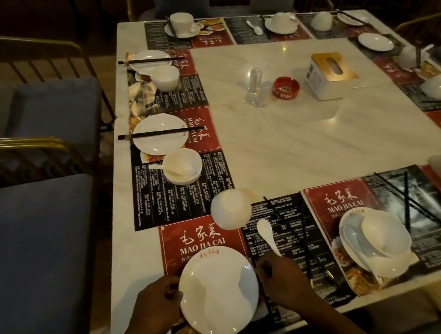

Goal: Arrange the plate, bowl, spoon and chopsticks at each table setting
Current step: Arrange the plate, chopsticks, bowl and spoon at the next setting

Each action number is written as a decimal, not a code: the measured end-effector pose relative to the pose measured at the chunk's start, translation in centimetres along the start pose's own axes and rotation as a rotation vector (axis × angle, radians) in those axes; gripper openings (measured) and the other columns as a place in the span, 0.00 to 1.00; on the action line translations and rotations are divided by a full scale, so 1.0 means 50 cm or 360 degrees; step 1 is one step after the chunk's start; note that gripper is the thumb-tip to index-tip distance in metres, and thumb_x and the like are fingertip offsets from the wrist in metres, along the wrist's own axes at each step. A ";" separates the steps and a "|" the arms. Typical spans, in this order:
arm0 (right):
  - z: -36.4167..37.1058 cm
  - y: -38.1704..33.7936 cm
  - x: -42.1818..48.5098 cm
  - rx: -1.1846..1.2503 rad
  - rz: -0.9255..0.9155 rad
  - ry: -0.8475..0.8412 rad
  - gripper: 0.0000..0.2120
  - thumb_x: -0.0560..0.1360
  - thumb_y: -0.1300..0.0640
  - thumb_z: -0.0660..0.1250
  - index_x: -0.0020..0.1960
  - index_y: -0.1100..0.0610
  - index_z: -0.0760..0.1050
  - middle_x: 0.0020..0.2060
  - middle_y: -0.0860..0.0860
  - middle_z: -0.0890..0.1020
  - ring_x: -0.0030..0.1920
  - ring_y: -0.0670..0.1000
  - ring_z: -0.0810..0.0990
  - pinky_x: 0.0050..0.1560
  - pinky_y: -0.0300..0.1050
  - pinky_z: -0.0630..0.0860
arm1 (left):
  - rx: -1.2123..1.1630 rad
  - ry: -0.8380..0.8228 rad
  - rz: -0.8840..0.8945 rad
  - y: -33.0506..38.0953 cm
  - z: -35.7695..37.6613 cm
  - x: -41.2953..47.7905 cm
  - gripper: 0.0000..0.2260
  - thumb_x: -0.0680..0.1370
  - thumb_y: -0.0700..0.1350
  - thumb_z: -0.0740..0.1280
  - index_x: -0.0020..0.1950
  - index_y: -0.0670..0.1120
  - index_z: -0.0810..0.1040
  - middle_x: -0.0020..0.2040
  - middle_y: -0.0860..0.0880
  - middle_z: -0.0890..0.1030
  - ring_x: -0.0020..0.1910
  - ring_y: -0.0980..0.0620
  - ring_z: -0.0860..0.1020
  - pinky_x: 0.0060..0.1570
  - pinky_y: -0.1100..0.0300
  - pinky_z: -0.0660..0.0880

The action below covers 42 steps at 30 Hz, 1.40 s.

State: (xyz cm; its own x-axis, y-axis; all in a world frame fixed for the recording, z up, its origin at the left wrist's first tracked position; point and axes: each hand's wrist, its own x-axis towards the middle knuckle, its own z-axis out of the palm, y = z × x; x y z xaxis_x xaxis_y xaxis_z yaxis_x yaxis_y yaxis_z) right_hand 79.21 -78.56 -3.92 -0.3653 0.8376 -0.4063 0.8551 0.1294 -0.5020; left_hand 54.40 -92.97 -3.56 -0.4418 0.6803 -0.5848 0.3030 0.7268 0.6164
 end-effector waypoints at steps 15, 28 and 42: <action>-0.120 0.136 0.063 -0.0511 0.0120 0.0293 0.10 0.76 0.61 0.66 0.57 0.55 0.76 0.52 0.50 0.82 0.49 0.49 0.81 0.51 0.44 0.81 | 0.0111 0.0241 0.0430 0.132 0.053 -0.006 0.13 0.77 0.42 0.71 0.59 0.54 0.80 0.45 0.58 0.81 0.44 0.59 0.79 0.44 0.68 0.72; -0.084 0.004 -0.059 0.0316 -0.0410 -0.0102 0.02 0.76 0.51 0.68 0.47 0.45 0.79 0.42 0.38 0.82 0.45 0.36 0.79 0.44 0.30 0.75 | -0.0772 -0.0002 0.0210 0.276 0.151 -0.002 0.06 0.79 0.43 0.69 0.44 0.51 0.83 0.41 0.52 0.85 0.42 0.51 0.85 0.42 0.53 0.84; -0.128 0.119 0.057 -0.0174 0.0297 0.0178 0.11 0.77 0.53 0.68 0.53 0.60 0.73 0.45 0.56 0.82 0.45 0.56 0.81 0.50 0.50 0.80 | -0.0286 0.0159 -0.0192 0.125 0.074 0.042 0.07 0.70 0.45 0.80 0.42 0.48 0.83 0.38 0.50 0.85 0.32 0.54 0.84 0.40 0.53 0.84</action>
State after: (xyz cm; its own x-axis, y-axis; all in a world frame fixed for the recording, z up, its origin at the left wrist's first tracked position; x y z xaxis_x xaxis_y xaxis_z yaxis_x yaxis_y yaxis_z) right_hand 85.61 -71.99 -3.17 -0.1596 0.9051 -0.3941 0.9409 0.0188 -0.3381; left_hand 58.48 -86.67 -2.89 -0.5499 0.5701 -0.6105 0.0914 0.7676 0.6344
